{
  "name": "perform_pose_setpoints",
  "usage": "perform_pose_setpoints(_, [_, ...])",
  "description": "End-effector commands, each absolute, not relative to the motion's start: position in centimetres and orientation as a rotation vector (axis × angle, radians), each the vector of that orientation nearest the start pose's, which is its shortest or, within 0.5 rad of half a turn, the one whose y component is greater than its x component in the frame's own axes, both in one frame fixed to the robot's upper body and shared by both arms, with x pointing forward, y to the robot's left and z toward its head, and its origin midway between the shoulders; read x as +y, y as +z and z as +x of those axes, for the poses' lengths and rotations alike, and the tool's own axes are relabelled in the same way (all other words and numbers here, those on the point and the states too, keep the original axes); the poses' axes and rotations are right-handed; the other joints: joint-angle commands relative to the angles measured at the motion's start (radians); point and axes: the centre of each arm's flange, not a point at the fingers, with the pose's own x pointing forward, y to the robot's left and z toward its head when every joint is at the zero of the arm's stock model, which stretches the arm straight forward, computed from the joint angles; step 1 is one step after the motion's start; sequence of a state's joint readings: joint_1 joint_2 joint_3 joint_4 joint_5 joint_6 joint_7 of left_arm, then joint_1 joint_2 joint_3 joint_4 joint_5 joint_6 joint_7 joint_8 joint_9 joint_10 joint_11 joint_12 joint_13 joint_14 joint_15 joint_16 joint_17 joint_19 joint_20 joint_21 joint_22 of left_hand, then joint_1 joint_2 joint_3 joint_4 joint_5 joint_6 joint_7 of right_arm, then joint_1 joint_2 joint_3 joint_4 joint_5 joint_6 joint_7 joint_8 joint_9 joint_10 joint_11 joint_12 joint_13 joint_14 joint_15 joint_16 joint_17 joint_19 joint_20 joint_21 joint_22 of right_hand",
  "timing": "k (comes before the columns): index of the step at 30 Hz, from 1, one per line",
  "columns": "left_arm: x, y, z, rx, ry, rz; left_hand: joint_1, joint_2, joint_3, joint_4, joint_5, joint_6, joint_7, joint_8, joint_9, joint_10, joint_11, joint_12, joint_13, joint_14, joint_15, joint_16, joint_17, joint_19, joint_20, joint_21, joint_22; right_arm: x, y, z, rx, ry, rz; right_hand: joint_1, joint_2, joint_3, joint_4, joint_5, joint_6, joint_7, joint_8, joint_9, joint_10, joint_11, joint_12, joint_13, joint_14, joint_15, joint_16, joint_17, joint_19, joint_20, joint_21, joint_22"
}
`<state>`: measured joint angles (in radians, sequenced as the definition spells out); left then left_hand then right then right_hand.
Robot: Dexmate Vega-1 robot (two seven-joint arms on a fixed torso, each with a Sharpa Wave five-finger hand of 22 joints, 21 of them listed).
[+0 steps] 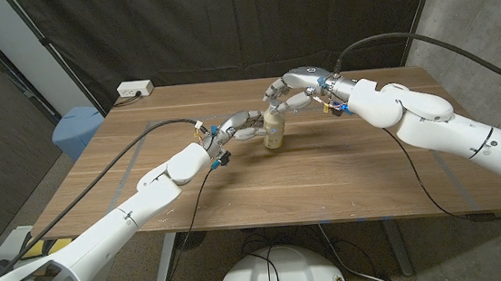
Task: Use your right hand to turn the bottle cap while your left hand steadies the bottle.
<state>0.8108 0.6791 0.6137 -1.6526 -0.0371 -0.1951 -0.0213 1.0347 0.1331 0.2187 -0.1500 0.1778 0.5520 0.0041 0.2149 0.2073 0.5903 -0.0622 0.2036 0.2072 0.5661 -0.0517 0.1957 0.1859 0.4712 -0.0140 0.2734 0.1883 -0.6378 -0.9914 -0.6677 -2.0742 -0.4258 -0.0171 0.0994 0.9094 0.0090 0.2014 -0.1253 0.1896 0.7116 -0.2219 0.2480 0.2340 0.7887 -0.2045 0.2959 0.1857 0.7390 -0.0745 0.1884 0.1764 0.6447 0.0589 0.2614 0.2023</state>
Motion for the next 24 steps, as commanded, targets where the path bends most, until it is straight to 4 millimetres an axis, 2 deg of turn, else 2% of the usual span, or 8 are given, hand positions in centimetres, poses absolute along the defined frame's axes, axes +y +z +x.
perform_pose_setpoints(1, [15.59,-1.47,58.80,-0.744,-0.457,0.769,0.001,0.002,0.054,0.047,0.006,0.015,0.003,0.004,0.004,0.006,-0.005,0.001,0.005,0.002,-0.019,0.000,0.004,0.006,0.004,-0.001,0.004,-15.00,9.08,50.19,-0.982,0.261,-1.539,0.001,0.012,0.004,0.001,0.004,0.018,-0.001,0.011,0.005,0.019,-0.002,0.002,0.003,0.015,-0.081,0.006,-0.001,0.013,-0.005,0.010,0.006])
perform_pose_setpoints(4, [15.59,-1.46,58.80,-0.746,-0.459,0.767,0.001,0.002,0.054,0.047,0.006,0.016,0.001,0.005,0.004,0.006,-0.006,0.001,0.005,0.002,-0.020,0.000,0.004,0.007,0.003,-0.001,0.004,-15.05,9.08,50.33,-0.972,0.257,-1.545,-0.002,0.008,0.001,0.001,0.003,0.017,-0.001,0.009,0.005,0.017,-0.002,0.000,0.003,0.014,-0.080,0.004,-0.001,0.014,-0.005,0.010,0.006])
perform_pose_setpoints(8, [15.64,-1.42,58.82,-0.748,-0.462,0.765,0.000,0.002,0.055,0.047,0.006,0.013,0.003,0.004,0.004,0.005,-0.004,0.001,0.005,0.001,-0.018,0.000,0.004,0.006,0.005,-0.001,0.004,-15.09,9.09,50.41,-0.964,0.249,-1.553,-0.021,-0.001,-0.011,0.009,0.001,-0.017,0.000,-0.010,0.002,-0.014,0.002,-0.019,0.002,0.004,-0.071,-0.003,0.001,0.016,0.000,0.010,0.006])
perform_pose_setpoints(11, [15.69,-1.40,58.86,-0.746,-0.463,0.765,0.000,0.002,0.055,0.048,0.006,0.012,0.004,0.003,0.004,0.004,-0.005,0.000,0.005,0.001,-0.016,0.000,0.004,0.005,0.006,-0.002,0.004,-15.09,9.13,50.50,-0.960,0.247,-1.556,-0.027,-0.004,-0.014,0.011,0.001,-0.021,0.000,-0.014,0.002,-0.026,0.006,-0.026,0.002,0.000,-0.068,-0.005,0.001,0.018,0.001,0.010,0.005])
perform_pose_setpoints(15, [15.73,-1.37,58.92,-0.746,-0.465,0.765,-0.001,0.003,0.056,0.048,0.006,0.014,0.002,0.004,0.004,0.007,-0.006,0.001,0.005,0.003,-0.019,0.001,0.004,0.008,0.004,-0.001,0.004,-15.07,9.16,50.59,-0.958,0.243,-1.555,-0.035,-0.006,-0.019,0.014,0.001,-0.010,-0.001,-0.012,0.001,-0.038,0.018,-0.033,0.002,-0.027,-0.063,-0.013,0.002,0.019,0.004,0.009,0.005])
perform_pose_setpoints(24, [15.84,-1.21,59.07,-0.747,-0.466,0.765,-0.002,0.001,0.057,0.048,0.006,0.015,0.001,0.004,0.004,0.007,-0.002,0.001,0.005,0.002,-0.019,0.000,0.004,0.007,0.005,-0.002,0.004,-15.06,9.27,50.60,-0.962,0.241,-1.559,-0.033,-0.008,-0.020,0.012,0.004,0.024,0.001,-0.003,0.000,-0.031,0.017,-0.035,0.002,-0.045,-0.070,-0.014,0.001,0.020,0.003,0.008,0.004])
